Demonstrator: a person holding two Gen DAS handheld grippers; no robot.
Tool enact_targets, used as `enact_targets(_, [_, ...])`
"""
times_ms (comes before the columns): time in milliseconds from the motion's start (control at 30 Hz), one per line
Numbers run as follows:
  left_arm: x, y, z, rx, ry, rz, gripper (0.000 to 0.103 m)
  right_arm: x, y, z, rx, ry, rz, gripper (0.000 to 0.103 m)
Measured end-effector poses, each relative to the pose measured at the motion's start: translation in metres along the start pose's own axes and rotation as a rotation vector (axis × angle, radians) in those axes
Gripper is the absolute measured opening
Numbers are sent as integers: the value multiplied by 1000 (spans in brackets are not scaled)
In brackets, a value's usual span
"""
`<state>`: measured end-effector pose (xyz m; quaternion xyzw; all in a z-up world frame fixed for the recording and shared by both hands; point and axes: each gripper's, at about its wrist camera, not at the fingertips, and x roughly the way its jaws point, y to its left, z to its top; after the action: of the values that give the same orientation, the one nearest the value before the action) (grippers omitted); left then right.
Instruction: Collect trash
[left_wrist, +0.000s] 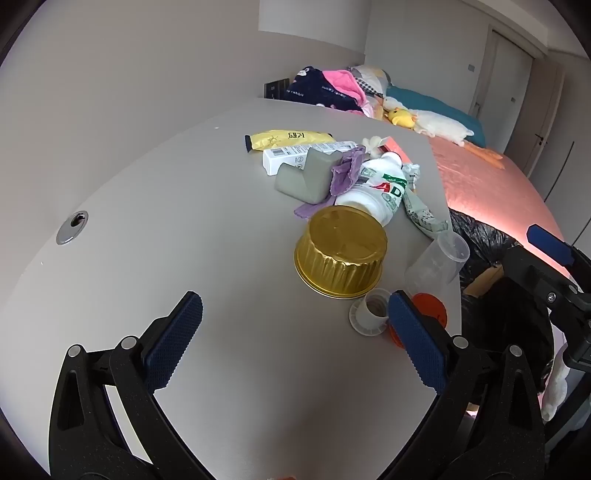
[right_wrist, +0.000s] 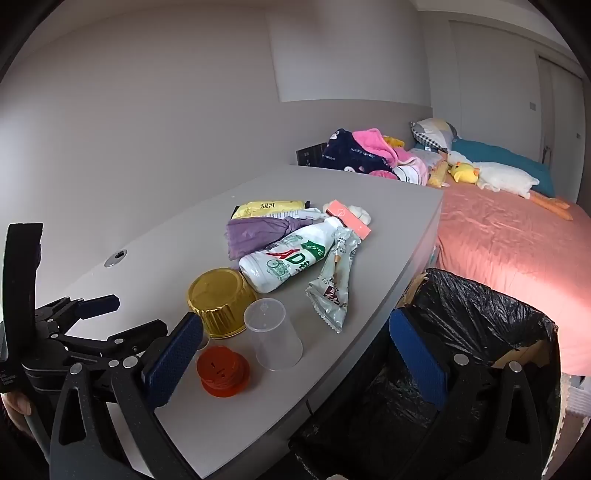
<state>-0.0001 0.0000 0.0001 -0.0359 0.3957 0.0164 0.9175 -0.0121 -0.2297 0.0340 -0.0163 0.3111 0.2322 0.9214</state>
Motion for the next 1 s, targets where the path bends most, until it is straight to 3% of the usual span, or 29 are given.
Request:
enact_targets(600, [-3, 3, 3, -3, -3, -6, 97, -1, 1, 0, -4, 6, -3, 100])
enact_targets(733, [-5, 4, 4, -7, -6, -42, 97, -1, 0, 0, -3, 6, -6, 100])
enact_targets(1000, [-7, 3, 4, 2, -13, -25, 97, -4, -1, 0, 0, 0, -1, 100])
